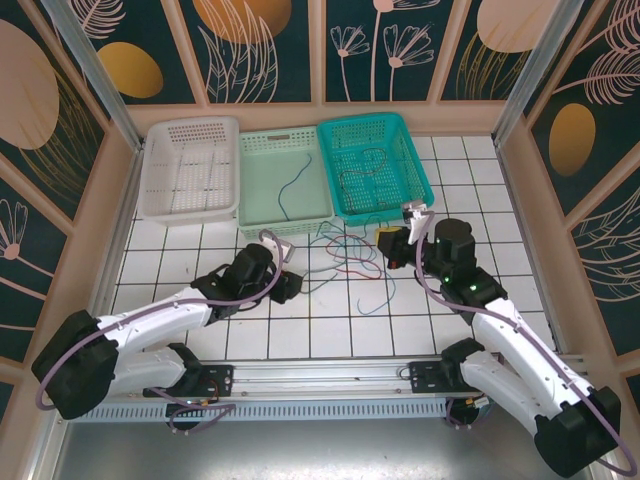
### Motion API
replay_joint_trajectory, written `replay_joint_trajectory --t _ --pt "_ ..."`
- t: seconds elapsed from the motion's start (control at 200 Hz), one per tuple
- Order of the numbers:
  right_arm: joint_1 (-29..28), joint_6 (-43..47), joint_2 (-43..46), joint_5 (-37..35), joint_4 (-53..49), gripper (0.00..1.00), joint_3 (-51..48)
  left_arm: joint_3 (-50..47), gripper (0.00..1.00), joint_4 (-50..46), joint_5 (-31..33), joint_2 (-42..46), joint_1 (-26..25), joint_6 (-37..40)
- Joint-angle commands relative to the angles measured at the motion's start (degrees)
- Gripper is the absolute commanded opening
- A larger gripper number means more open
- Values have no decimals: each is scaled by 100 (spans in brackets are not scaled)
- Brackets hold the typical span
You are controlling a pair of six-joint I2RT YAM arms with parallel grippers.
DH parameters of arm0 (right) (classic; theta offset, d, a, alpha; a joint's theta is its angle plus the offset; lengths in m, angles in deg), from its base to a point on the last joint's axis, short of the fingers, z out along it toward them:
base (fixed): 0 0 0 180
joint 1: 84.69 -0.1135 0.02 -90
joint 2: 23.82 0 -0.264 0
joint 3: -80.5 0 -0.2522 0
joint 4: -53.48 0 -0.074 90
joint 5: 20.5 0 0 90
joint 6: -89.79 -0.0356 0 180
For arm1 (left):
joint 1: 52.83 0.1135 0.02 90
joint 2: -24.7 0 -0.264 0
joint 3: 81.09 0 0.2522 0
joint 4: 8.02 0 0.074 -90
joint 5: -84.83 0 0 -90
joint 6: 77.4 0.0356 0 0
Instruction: Untangle the cables
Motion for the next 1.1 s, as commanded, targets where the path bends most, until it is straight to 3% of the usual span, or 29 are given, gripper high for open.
replay_joint_trajectory --t 0.0,0.08,0.25,0.36,0.591,0.936,0.996,1.091 --pt "5 96 -30 262 166 0 53 273 62 -127 176 29 -20 68" --pt "-24 147 -15 263 176 0 21 238 77 93 279 322 -18 61" --pt "-51 84 -14 353 386 0 -115 -148 91 1243 293 1233 -17 -106" --pt "-102 -61 -40 421 765 0 -283 -385 95 2243 199 1342 -18 -340" --pt "-208 -182 -147 395 1142 0 -322 173 91 2425 -272 216 -16 -136" --pt "-279 -92 -164 586 1138 0 -335 1155 86 2140 95 -911 -22 319" --pt "-279 -55 -144 589 1104 0 -358 1261 81 2086 93 -1061 -17 477" --pt "-279 -26 -79 520 1091 0 -391 1438 66 1908 -12 -1312 -11 674"
